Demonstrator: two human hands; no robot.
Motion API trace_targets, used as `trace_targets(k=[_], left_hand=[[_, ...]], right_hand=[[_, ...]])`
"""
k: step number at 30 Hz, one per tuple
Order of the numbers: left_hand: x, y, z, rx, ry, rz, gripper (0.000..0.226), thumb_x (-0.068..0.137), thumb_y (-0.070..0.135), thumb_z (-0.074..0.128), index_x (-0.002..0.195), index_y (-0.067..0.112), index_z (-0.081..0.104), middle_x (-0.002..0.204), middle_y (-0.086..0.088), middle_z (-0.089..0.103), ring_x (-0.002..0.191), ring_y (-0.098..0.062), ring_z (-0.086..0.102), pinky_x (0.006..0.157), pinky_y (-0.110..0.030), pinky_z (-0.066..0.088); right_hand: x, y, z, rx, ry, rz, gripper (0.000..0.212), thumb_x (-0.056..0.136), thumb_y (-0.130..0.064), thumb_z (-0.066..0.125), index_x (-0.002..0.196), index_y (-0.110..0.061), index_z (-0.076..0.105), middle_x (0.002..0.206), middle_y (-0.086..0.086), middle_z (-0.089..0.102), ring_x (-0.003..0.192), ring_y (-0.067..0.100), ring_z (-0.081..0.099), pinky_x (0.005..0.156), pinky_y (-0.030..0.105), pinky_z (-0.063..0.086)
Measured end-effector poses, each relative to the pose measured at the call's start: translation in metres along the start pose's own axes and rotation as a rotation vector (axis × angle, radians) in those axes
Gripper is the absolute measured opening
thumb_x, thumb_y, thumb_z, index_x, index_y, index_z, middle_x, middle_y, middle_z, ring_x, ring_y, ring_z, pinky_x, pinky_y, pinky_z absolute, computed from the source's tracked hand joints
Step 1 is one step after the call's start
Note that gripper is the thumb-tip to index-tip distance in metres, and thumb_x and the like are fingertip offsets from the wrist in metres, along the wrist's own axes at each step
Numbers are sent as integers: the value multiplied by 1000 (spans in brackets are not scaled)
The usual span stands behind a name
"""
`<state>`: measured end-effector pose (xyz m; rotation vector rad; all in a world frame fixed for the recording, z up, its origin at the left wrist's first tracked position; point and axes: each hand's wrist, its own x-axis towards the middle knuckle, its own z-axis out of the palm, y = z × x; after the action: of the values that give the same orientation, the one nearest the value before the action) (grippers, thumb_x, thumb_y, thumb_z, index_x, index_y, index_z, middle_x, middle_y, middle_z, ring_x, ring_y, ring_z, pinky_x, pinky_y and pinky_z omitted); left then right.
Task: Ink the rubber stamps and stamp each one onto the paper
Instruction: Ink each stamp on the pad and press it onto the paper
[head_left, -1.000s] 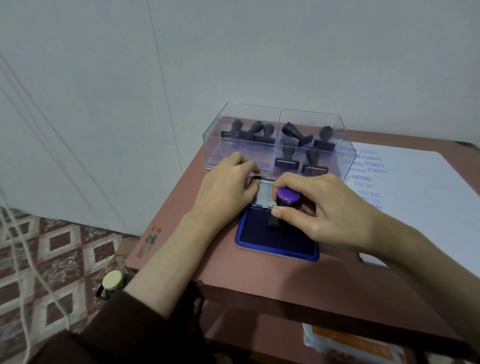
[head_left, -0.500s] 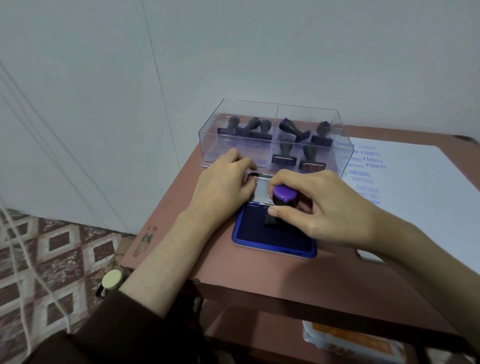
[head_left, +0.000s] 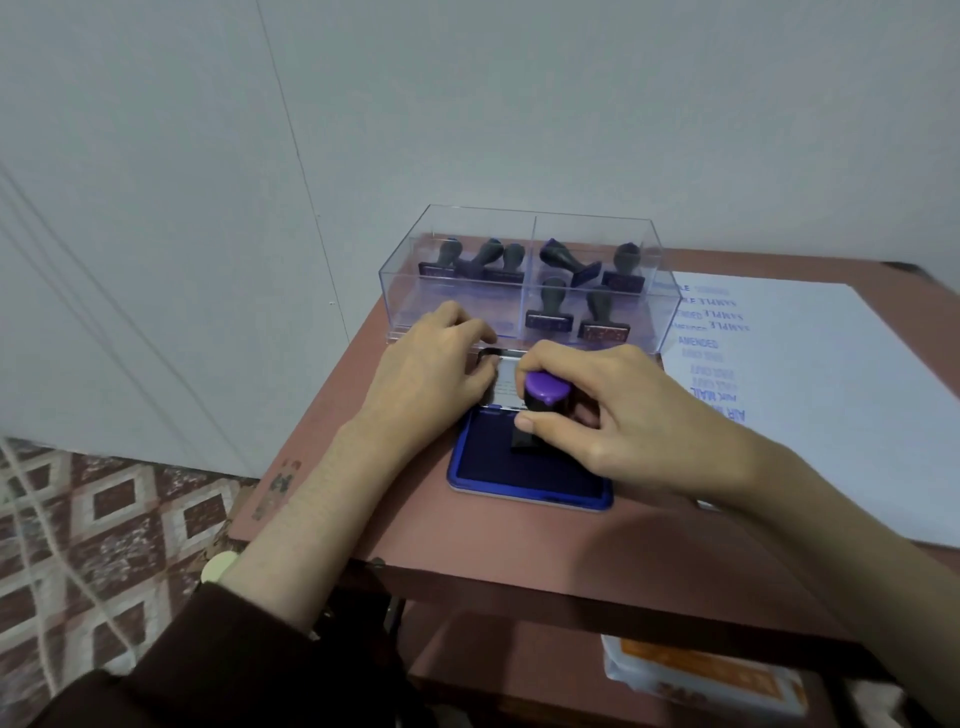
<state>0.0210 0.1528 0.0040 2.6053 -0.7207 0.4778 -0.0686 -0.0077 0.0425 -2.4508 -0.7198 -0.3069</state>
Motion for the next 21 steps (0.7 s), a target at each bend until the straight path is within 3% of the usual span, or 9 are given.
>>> trace_targets(k=[5,8,12,17,21], left_hand=[[5,4,-15,15,-103,9,32,91,35,51,117,20,61,114,-2,57,105,-21,53,82,-36,45],[8,12,-26,-79,-50,46,28,90,32,53,111,19,65,105,-1,61,98,-18,57,81,-36,46],[15,37,-30,-186,-33,128,23,91,30,54,107,20,67,99,4,63,93,-12,56,80,-32,46],[28,82,-10,-220,-134,290,32,87,36,48,108,20,67,101,3,64,96,-17,56,82,-35,45],[35,109,14,-275,-276,424,37,88,42,48,114,19,62,113,5,62,104,-12,56,87,-35,47]], right_hand=[[-6,2,2,90,63,124,11,86,-24,65,84,-20,55,54,-9,49,49,8,41,51,14,32],[-9,8,-1,442,187,295,6,86,-21,66,86,-20,60,68,-4,60,59,6,52,58,19,42],[-17,27,-27,881,389,458,6,86,-9,61,86,-15,62,60,1,56,53,13,44,46,19,32],[-29,71,-73,767,606,534,10,86,-5,59,88,-13,64,66,5,55,54,13,47,45,20,31],[-31,112,-95,416,601,548,12,86,-9,62,91,-20,63,71,-4,59,58,12,53,53,17,37]])
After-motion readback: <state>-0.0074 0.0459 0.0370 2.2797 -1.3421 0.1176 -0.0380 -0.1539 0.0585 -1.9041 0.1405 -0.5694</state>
